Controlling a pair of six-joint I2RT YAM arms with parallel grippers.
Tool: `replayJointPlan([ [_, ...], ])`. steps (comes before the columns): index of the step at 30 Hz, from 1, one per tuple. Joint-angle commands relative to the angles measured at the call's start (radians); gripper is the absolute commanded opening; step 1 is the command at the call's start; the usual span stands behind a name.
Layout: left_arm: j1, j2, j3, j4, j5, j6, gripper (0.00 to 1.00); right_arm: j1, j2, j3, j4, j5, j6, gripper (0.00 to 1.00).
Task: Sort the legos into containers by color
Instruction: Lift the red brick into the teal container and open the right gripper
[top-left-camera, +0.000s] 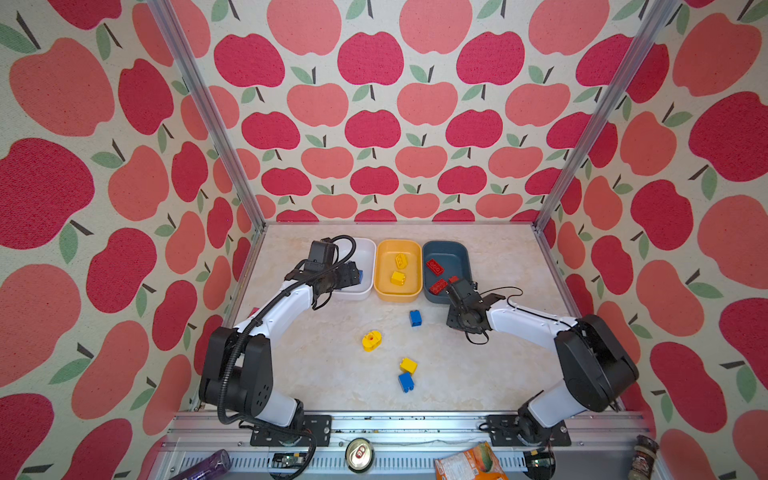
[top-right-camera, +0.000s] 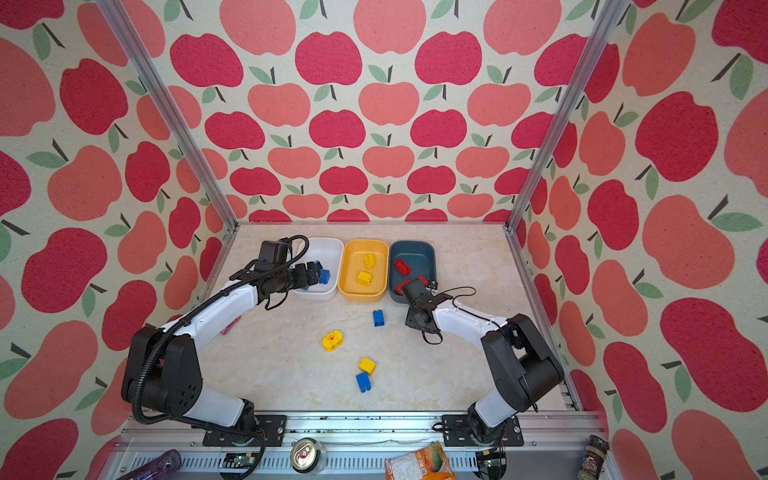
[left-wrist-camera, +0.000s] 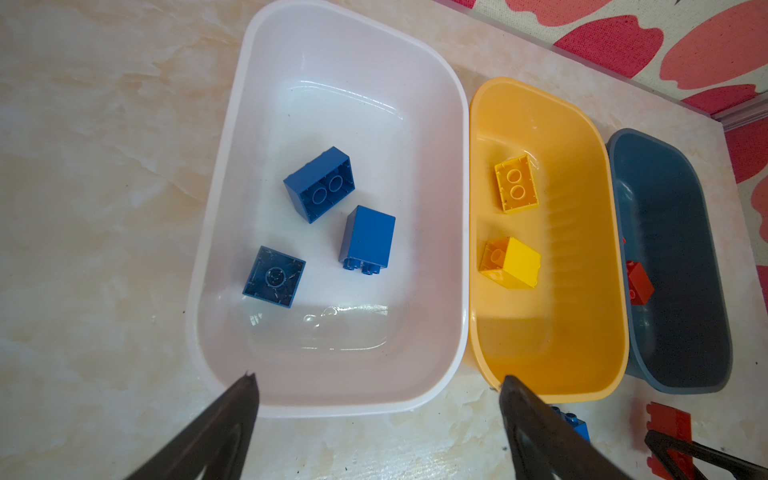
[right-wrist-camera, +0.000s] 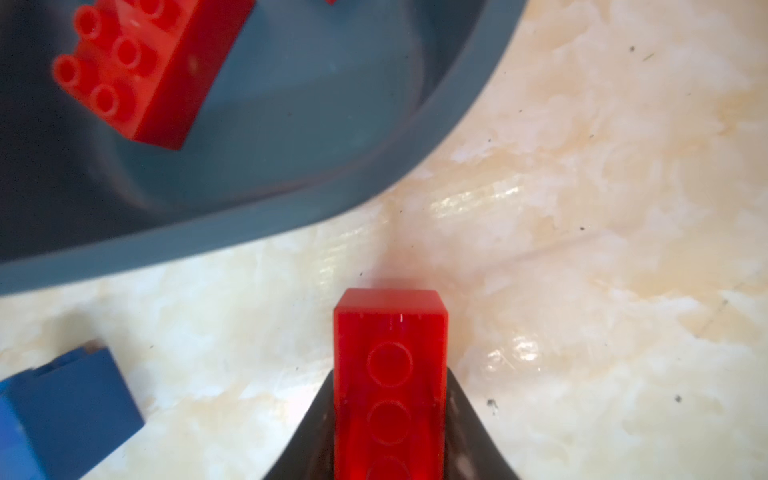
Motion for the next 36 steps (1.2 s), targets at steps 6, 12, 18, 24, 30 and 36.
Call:
replayJointPlan([
  [6,0.006,-0.032,-0.025,0.022,0.018,-0.020,0.94,0.038,-0.162,0.040,-0.150,0.026,-0.008,0.34],
  [12,0.006,-0.061,-0.049,0.030,0.021,-0.034,0.94,0.038,-0.159,0.174,-0.220,0.071,-0.153,0.34],
  [18,0.002,-0.093,-0.079,0.029,0.018,-0.042,0.95,0.001,-0.082,0.289,-0.181,0.060,-0.291,0.35],
  [24,-0.006,-0.124,-0.112,0.035,0.015,-0.057,0.95,-0.066,0.087,0.408,-0.104,0.020,-0.408,0.35],
  [30,-0.016,-0.154,-0.135,0.029,0.007,-0.067,0.95,-0.114,0.270,0.560,-0.096,0.005,-0.485,0.35],
  [36,-0.024,-0.189,-0.163,0.020,-0.004,-0.078,0.96,-0.174,0.399,0.653,-0.090,-0.022,-0.521,0.35],
])
